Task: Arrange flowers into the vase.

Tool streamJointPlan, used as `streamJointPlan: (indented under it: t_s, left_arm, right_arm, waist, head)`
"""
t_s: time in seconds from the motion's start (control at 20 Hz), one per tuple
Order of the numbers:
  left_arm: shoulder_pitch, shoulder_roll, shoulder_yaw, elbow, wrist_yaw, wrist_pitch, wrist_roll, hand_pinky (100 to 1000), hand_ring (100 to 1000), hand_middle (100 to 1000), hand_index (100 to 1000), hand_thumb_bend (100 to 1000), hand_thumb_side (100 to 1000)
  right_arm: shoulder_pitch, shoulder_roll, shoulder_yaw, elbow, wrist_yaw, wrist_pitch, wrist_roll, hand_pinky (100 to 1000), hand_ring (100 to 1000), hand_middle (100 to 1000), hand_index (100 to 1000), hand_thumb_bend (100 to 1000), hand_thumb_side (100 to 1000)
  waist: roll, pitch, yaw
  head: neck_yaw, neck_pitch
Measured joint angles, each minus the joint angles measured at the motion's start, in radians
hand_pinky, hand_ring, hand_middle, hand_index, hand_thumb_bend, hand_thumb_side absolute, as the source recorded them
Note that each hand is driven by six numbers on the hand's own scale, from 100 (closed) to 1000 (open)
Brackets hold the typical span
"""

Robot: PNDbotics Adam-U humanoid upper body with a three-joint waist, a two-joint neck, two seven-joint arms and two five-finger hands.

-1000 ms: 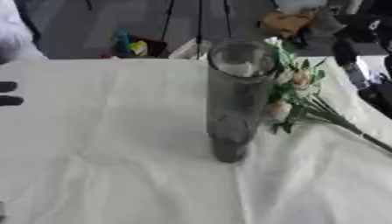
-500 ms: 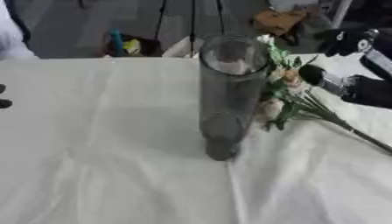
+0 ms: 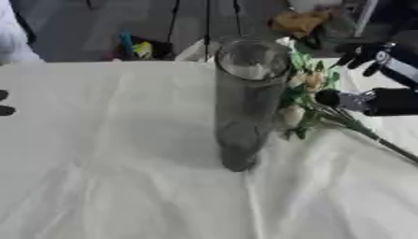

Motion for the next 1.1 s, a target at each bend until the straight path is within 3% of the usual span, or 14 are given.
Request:
streamJointPlan:
  t_s: [0.4, 0.6, 1.1]
  left_arm:
    - [0.0, 0.0, 0.0, 0.0, 0.004, 0.0, -0.006, 591, 663, 749, 869, 100, 1000]
    - [0.0, 0.0, 0.0, 0.0, 0.005, 0.001, -0.009, 591, 662, 749, 870, 100, 1000]
    - [0.0, 0.0, 0.0, 0.0, 0.006, 0.002, -0.016, 590, 657, 746, 870, 100, 1000]
  right_arm:
    - [-0.001, 0.0, 0.015, 0.099, 0.006, 0.009, 0.056, 812, 844, 836, 972, 718, 654]
    - [-0.008, 0.001, 0.021, 0.146, 0.021, 0.006, 0.068, 833, 850, 843, 964, 713, 628]
    - [-0.018, 0.016, 0.021, 0.258, 0.079, 0.011, 0.052, 810, 835, 815, 946, 630, 557]
  waist:
    - [0.0, 0.0, 0.008]
    - [0.0, 0.0, 0.012]
    - [0.0, 0.0, 0.016]
  head:
    - [0.002, 0.0]
    - [0.002, 0.0]
    - [0.0, -0.001]
